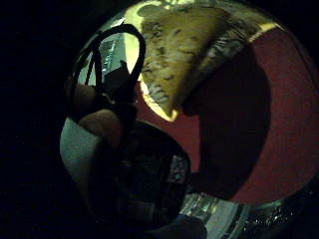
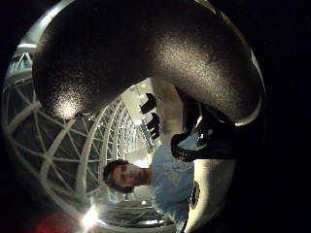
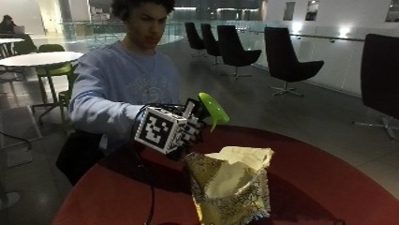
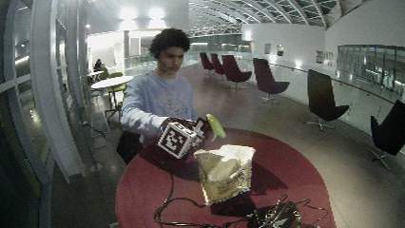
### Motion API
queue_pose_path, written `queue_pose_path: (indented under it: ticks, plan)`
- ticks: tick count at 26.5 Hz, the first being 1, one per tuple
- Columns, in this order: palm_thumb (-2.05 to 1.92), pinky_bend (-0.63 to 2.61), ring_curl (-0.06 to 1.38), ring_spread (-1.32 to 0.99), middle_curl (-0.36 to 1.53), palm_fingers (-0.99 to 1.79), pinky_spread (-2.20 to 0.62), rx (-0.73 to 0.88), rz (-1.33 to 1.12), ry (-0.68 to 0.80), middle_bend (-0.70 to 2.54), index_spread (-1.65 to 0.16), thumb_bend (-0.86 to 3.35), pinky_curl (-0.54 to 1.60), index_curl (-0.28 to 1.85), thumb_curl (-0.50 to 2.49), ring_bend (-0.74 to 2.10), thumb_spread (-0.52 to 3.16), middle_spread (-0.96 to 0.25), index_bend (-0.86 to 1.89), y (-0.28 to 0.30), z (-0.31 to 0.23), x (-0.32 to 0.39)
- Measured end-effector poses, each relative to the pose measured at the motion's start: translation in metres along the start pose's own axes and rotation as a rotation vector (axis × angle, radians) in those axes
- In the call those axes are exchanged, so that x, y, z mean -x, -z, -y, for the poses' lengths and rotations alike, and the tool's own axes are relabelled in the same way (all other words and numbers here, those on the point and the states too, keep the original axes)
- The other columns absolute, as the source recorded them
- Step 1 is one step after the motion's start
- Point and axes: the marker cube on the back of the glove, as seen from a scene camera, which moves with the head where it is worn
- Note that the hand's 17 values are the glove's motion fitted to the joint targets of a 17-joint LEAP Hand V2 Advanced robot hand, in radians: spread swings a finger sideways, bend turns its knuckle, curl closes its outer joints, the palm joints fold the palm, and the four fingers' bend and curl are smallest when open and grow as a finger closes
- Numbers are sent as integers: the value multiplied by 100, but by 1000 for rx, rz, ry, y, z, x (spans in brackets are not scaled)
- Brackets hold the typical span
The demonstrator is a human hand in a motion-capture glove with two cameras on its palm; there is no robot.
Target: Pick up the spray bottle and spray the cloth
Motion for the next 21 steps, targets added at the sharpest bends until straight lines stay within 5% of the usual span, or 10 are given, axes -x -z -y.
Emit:
queue_pose_path:
  ticks: [14,21]
  plan:
    - [86,17,42,-5,49,112,20,-220,132,552,45,-18,-2,31,38,47,54,113,-8,14,-109,-12,58]
    - [86,17,42,-6,49,112,19,-224,113,713,45,-19,-2,30,39,48,54,112,-8,14,-183,6,74]
